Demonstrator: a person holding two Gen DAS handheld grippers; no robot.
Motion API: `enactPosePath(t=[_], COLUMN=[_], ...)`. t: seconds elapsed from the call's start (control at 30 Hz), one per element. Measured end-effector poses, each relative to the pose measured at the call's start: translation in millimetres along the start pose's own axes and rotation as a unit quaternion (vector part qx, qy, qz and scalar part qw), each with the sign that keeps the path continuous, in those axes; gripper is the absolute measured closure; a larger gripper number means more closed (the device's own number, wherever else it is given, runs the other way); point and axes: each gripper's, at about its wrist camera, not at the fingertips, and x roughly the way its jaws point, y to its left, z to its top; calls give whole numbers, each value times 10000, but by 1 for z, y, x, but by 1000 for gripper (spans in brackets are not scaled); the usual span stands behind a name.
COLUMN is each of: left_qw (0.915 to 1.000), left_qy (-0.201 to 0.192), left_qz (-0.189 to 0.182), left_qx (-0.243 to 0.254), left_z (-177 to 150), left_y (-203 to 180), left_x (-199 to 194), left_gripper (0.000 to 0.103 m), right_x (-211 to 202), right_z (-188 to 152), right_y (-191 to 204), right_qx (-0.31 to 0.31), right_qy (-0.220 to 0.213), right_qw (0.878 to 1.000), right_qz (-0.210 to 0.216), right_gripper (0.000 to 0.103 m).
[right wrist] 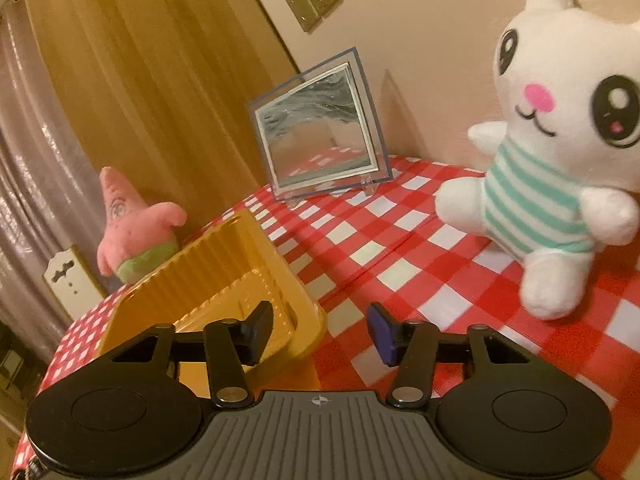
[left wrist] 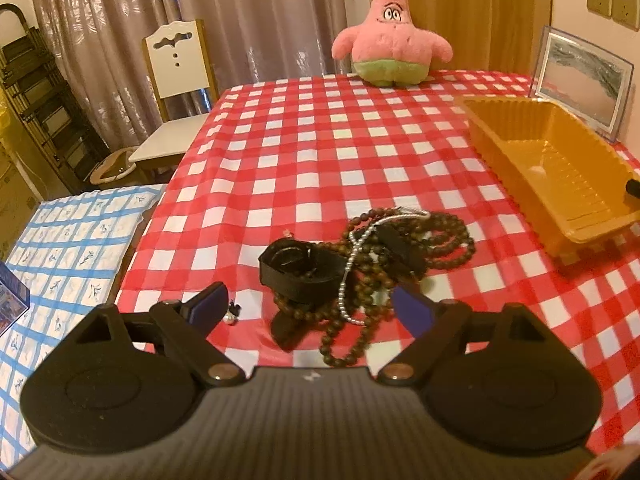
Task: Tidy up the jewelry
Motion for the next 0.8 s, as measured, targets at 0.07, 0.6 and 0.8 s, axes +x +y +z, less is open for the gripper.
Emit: enactPosePath(t=[0.07, 0.6, 0.8], left_qw=[10000, 9996, 9994], left_qy=[34, 189, 253], left_qz=[-7, -65, -91], left_qx=[38, 183, 198], left_z=[0, -11, -23], left_y=[3, 29, 36], left_x=[6, 20, 19], left_gripper=[17, 21, 31], right_x=[8, 1, -32], right_z=[-1, -9, -17], right_y=[2, 23, 48], right_qx=[34, -359, -830], right_qy=[-8, -88, -116], right_qw=[10000, 9993, 9964], right_qz=[-46, -12, -112], right_gripper=[61, 91, 97])
